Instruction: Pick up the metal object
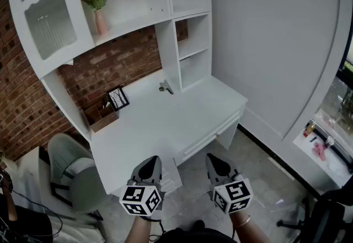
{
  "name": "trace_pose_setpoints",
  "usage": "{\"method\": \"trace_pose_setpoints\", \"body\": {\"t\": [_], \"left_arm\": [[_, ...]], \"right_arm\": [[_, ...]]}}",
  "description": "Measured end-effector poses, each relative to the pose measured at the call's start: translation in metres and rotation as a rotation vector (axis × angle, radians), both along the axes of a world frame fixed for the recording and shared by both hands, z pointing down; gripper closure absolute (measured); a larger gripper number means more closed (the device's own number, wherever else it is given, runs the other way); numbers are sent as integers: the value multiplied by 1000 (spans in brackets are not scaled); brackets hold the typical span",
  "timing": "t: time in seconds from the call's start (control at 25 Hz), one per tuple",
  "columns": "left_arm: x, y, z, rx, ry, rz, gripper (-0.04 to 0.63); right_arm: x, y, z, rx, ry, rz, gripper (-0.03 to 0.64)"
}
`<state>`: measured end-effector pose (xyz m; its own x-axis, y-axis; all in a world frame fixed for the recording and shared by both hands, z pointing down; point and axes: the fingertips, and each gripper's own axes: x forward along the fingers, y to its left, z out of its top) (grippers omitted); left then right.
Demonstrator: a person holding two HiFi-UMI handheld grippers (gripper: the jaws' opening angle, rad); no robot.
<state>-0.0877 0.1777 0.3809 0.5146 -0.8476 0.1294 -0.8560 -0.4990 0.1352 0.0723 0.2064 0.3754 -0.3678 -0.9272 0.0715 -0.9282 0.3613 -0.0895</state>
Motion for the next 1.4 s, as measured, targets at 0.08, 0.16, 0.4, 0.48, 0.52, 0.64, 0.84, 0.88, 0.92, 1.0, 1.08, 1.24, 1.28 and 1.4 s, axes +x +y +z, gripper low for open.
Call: {"method": "trace_pose_setpoints", "body": {"t": [0.08, 0.16, 0.4, 0.48, 0.52, 0.64, 0.84, 0.88, 0.92, 1.0, 1.08, 1.24, 1.28, 1.4], "left_arm": [[6, 0, 2, 0, -2, -3, 586], [12, 0, 4, -5, -3, -8, 586], [28, -9, 6, -13, -34, 12, 586], [30, -17, 10, -21, -50, 5, 586], [30, -20, 14, -28, -56, 1, 586], [30, -32, 25, -50, -53, -10, 586], [33, -63, 35, -73, -35, -8, 586], [35, -71, 37, -78, -28, -6, 586], [36, -79, 40, -84, -21, -3, 586], [34, -99, 44, -92, -15, -1, 586], [31, -122, 48, -97, -11, 0, 586], [26, -174, 54, -110, 8, -3, 586], [24, -188, 55, -116, 14, -3, 586], [20, -226, 60, -137, 28, 7, 584]], "right_arm": [[8, -1, 1, -5, 3, 6, 614], [15, 0, 3, -17, -2, 7, 614], [21, -6, 9, -34, -33, -38, 613], [23, -12, 12, -44, -52, -32, 612], [25, -14, 14, -48, -63, -27, 612], [31, -24, 16, -52, -98, -6, 612], [33, -49, 15, -40, -86, -10, 612], [34, -56, 16, -43, -77, -10, 612], [35, -63, 18, -47, -71, -7, 612], [33, -81, 22, -53, -65, -3, 612], [29, -103, 26, -61, -57, -4, 612], [23, -151, 35, -91, -36, -5, 612], [21, -163, 38, -100, -35, -4, 612], [14, -198, 45, -127, -30, -3, 612]]}}
